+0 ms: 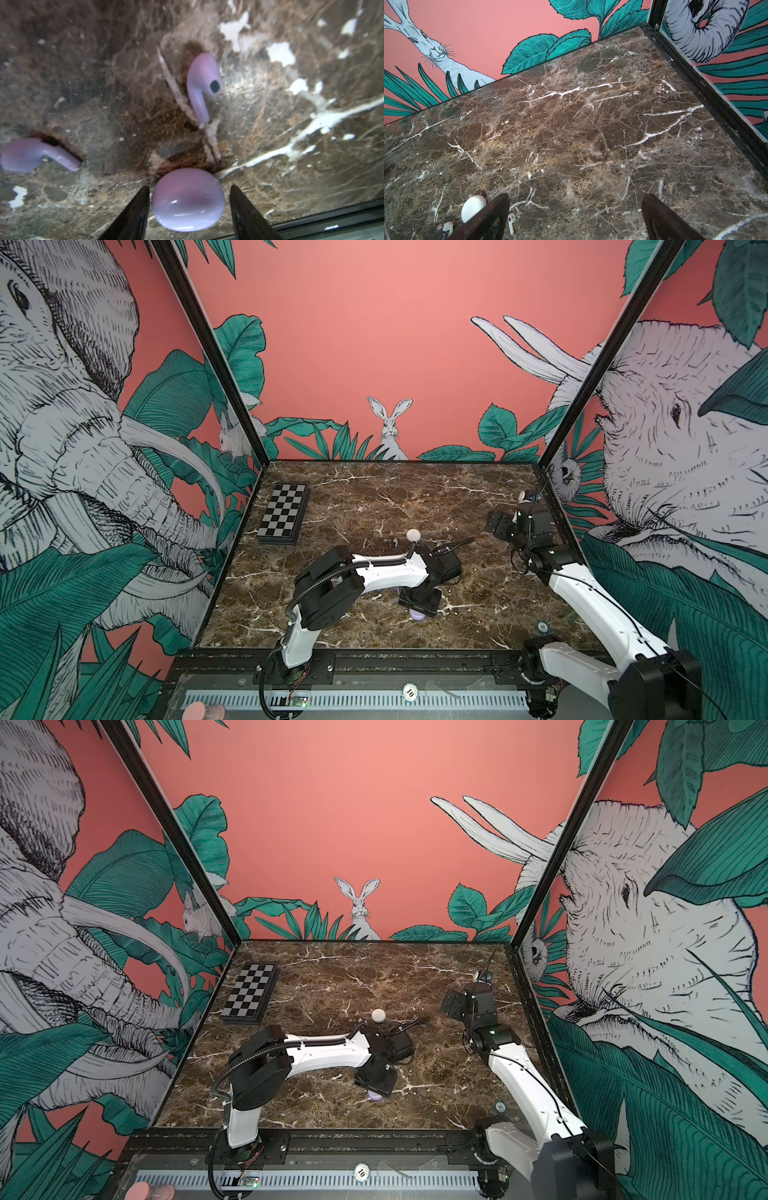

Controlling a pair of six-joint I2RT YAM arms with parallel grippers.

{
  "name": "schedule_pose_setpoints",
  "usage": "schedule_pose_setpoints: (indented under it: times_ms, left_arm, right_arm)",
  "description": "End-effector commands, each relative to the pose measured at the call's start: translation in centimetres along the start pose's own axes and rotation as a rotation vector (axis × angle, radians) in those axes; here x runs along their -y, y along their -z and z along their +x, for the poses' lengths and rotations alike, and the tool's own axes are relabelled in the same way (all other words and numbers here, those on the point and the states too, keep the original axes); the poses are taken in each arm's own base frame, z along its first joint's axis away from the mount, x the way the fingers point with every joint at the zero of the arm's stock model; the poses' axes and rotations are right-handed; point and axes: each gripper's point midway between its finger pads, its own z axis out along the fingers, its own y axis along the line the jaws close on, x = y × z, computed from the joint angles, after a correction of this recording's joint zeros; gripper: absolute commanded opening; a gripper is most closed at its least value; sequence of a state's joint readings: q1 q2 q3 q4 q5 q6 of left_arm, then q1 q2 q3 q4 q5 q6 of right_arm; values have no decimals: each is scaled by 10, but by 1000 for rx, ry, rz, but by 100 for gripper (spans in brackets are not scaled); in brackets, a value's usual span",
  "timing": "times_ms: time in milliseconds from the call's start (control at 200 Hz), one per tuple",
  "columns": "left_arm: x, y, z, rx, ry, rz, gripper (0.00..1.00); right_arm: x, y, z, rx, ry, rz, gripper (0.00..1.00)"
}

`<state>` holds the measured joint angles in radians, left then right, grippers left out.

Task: Insert the wireless bluetooth earbuds into the charging case
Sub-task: 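Lower the left gripper over the lavender case and close on it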

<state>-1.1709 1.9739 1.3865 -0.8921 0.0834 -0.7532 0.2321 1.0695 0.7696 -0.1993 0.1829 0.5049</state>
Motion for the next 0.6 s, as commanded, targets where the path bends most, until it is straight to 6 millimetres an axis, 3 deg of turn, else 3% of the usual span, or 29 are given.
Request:
schedule_pose_setpoints:
  times_ms: [0,260,595]
  left_arm:
    - [-9,-4,8,-32,20,-45,61]
    - [-11,-5,10,-38,19,-55,60]
    - [-12,-7,10,-38,16,-64,50]
  right_arm:
    - [-4,1,-5,29,-11,-15,98]
    - [-4,0,-4,24,-13,-14,98]
    - [-4,-1,-4,24,-15,-12,98]
